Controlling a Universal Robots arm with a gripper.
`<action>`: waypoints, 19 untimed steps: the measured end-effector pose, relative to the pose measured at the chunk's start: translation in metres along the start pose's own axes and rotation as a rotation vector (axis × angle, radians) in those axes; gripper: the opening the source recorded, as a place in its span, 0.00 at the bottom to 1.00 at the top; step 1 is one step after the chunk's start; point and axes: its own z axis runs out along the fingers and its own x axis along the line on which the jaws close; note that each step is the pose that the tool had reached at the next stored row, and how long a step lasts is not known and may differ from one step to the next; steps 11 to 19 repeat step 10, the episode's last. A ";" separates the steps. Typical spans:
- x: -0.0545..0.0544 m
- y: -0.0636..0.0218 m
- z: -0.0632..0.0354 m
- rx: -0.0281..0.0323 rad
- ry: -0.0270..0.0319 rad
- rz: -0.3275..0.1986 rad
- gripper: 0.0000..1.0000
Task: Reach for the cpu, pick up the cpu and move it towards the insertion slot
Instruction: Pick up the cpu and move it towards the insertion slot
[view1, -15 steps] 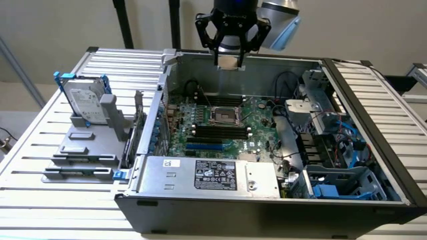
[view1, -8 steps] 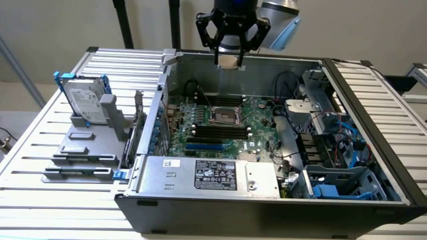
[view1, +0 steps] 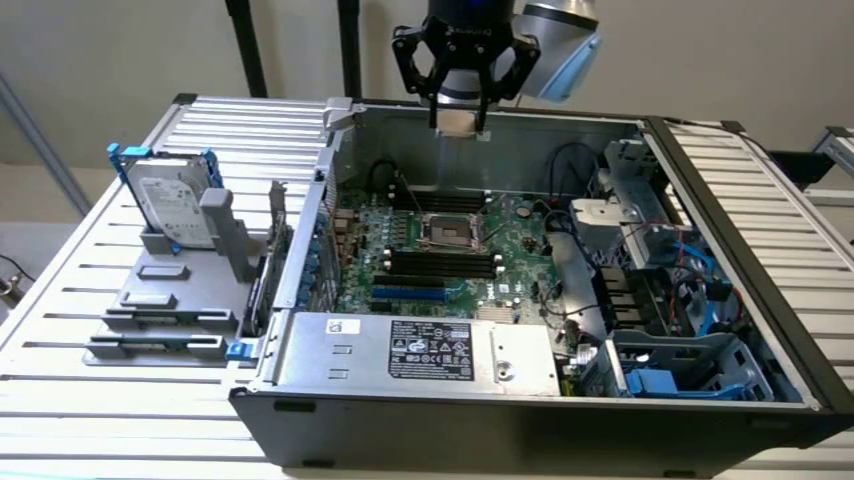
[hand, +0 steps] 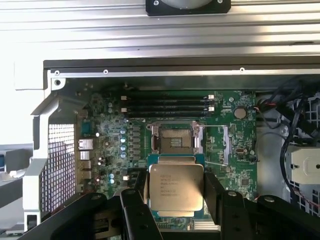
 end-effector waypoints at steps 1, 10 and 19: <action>0.000 0.0007 0.0002 0.0010 -0.0004 -0.001 0.55; 0.000 0.0026 0.0005 0.0047 -0.0005 -0.007 0.55; 0.000 0.0026 0.0005 0.0047 -0.0005 -0.007 0.55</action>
